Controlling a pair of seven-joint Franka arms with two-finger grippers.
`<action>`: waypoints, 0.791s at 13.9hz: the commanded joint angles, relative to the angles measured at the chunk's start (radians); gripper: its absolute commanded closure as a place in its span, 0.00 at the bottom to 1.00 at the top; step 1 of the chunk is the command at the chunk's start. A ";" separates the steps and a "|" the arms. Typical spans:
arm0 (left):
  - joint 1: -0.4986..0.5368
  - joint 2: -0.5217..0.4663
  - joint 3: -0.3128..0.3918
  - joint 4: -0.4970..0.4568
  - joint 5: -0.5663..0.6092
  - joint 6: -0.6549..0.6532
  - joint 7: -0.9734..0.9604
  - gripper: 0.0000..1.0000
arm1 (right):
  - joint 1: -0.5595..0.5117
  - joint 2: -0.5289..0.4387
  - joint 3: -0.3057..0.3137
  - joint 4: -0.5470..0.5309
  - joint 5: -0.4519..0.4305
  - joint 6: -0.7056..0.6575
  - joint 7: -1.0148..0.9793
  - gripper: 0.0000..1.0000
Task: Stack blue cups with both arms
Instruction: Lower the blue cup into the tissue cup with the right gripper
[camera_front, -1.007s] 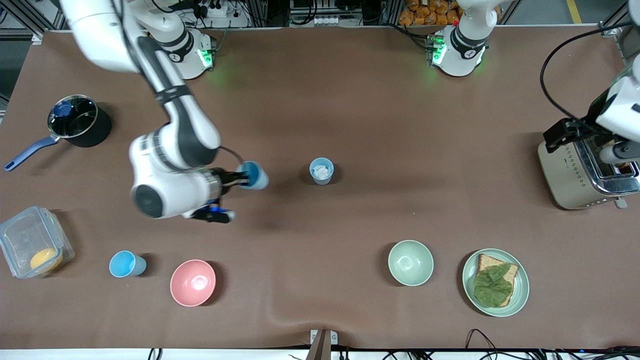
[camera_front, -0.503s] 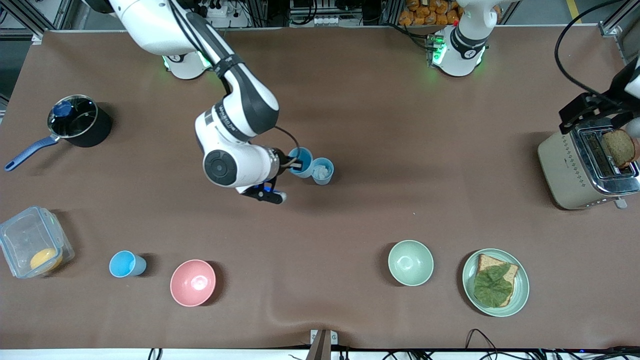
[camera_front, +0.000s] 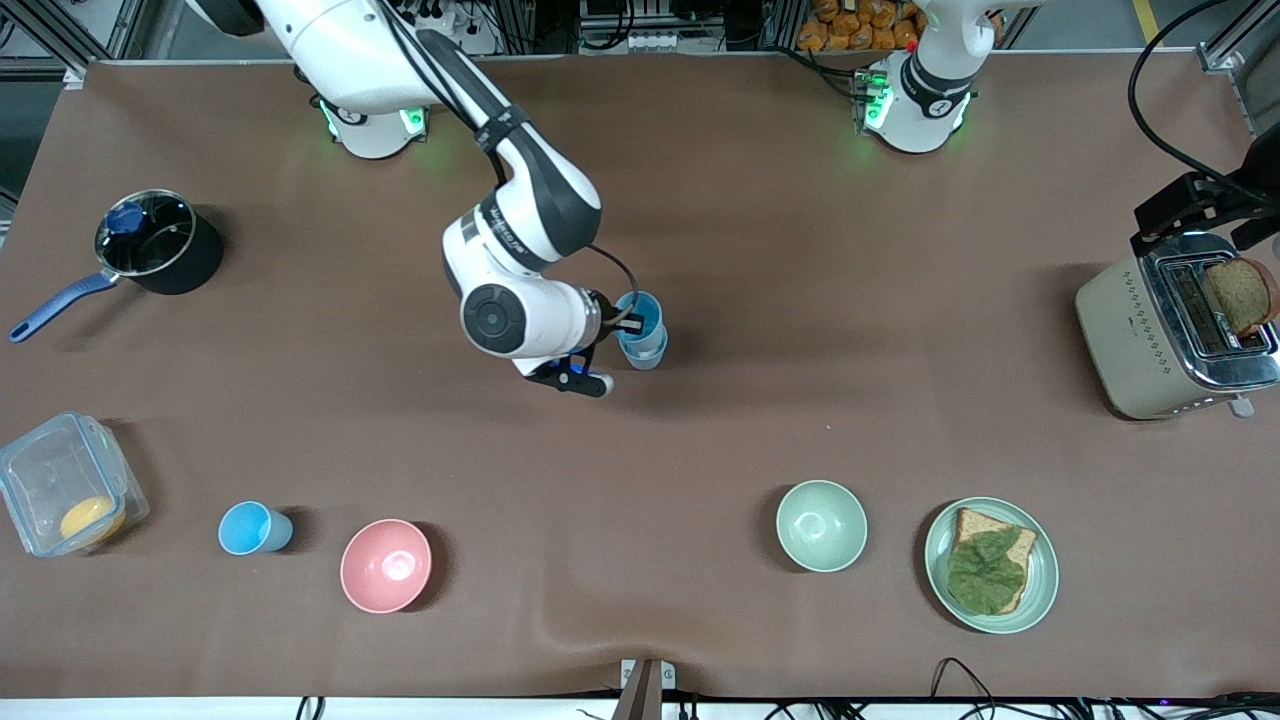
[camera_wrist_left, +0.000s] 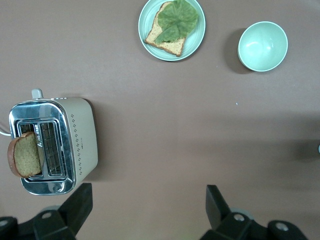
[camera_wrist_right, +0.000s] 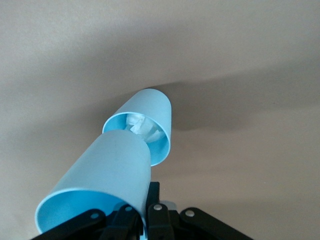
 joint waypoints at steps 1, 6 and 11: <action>-0.013 -0.010 0.015 -0.001 -0.023 -0.013 0.024 0.00 | 0.014 0.025 -0.012 0.019 0.007 0.004 0.014 1.00; -0.044 -0.039 0.027 -0.009 -0.069 -0.013 0.023 0.00 | 0.025 0.027 -0.020 0.011 -0.003 0.014 0.016 1.00; -0.082 -0.052 0.049 -0.013 -0.068 -0.013 0.015 0.00 | 0.018 0.027 -0.021 0.001 -0.036 0.013 0.017 1.00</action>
